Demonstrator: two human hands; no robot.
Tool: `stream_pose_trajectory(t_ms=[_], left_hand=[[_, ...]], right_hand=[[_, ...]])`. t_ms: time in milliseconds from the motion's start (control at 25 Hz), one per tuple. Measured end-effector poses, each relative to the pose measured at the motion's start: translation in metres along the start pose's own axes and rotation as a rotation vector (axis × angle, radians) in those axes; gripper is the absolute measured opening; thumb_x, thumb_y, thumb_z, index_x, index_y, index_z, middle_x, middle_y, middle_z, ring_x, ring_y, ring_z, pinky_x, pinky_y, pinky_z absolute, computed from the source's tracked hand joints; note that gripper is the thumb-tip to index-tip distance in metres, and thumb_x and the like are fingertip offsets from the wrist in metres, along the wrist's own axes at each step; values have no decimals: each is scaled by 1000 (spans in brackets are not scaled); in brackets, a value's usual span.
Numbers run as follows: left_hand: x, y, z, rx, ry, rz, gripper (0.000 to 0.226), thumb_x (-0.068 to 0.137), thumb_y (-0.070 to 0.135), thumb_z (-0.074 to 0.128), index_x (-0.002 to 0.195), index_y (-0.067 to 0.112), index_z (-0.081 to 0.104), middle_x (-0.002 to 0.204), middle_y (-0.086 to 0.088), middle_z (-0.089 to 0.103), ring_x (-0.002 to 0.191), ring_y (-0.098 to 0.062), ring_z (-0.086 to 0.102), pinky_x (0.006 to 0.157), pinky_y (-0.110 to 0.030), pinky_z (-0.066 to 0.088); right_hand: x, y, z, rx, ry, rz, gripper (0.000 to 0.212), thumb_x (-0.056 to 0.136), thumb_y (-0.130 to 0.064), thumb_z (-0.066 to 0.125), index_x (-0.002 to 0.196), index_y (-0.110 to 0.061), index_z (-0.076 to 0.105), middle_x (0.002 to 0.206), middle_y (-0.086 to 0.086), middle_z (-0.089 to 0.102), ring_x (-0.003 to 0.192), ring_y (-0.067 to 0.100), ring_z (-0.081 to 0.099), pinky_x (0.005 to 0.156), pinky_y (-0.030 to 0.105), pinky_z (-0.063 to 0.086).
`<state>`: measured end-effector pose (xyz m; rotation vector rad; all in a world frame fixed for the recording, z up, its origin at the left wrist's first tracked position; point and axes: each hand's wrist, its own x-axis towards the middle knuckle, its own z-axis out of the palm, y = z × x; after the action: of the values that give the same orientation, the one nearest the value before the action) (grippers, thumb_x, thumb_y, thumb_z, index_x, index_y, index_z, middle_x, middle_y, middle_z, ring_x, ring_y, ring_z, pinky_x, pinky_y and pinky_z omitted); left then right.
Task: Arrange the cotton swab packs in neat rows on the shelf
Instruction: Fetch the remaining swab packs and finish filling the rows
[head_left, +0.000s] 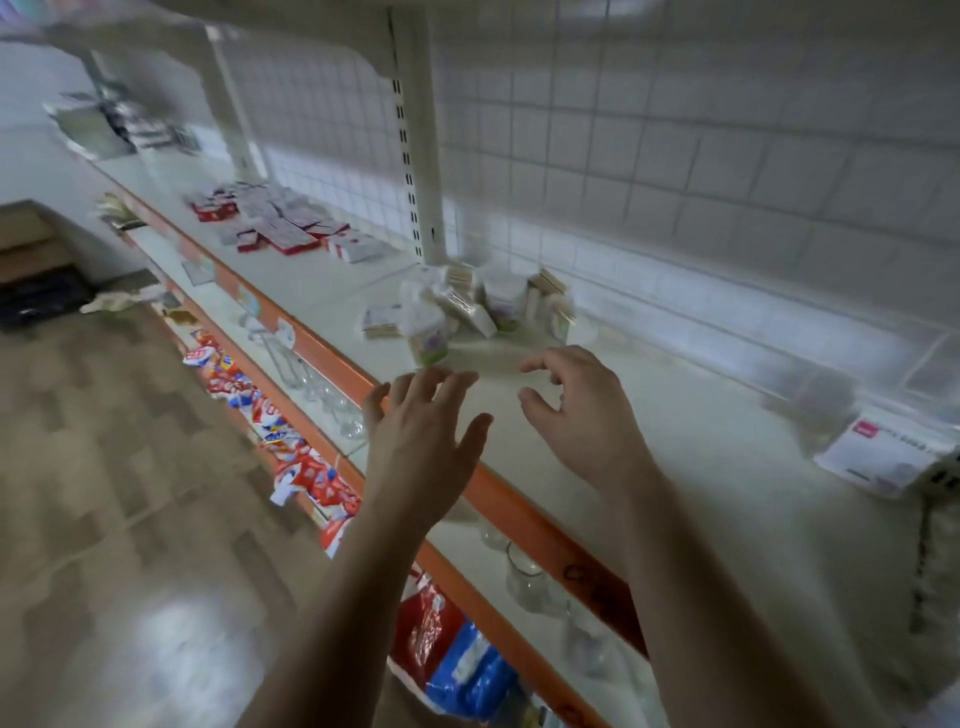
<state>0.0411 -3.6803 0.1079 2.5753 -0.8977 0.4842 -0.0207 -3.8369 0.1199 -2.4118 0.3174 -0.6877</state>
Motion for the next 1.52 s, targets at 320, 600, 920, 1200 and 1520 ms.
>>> stream_pose_trajectory(t_ms=[320, 600, 920, 1200, 1520], left_hand=[[56, -74, 25, -81, -24, -9, 45, 92, 44, 50, 134, 26, 48, 138, -2, 48, 129, -23, 40, 108, -46, 22], [126, -154, 49, -186, -58, 119, 36, 95, 35, 47, 128, 24, 53, 131, -1, 53, 123, -22, 46, 103, -43, 27], [186, -178, 71, -353, -113, 296, 35, 93, 27, 39, 123, 22, 56, 122, -1, 57, 108, -24, 53, 89, -36, 28], [235, -136, 87, -399, -145, 502, 34, 92, 30, 55, 121, 14, 59, 123, -8, 57, 111, -31, 53, 91, -42, 38], [272, -70, 114, -88, -247, 636, 55, 90, 55, 45, 117, 10, 60, 123, -7, 50, 116, -28, 41, 93, -41, 33]], right_hand=[[63, -11, 64, -17, -53, 38, 33, 84, -25, 66, 116, -24, 61, 117, -11, 52, 103, 6, 51, 82, 23, 44], [118, -33, 129, -54, -47, 168, 61, 77, -42, 70, 133, -33, 47, 141, -12, 39, 128, 11, 38, 106, 34, 37], [130, -51, 160, -36, 111, 340, 53, 73, -25, 75, 121, -32, 53, 122, -10, 51, 107, 7, 51, 83, 16, 38], [114, -42, 135, -149, 247, 488, 63, 70, -26, 75, 126, -34, 47, 117, -7, 46, 96, 8, 49, 73, 3, 33], [83, -35, 109, -230, 364, 646, 74, 69, -25, 78, 134, -29, 43, 112, -6, 42, 94, 6, 46, 74, 14, 37]])
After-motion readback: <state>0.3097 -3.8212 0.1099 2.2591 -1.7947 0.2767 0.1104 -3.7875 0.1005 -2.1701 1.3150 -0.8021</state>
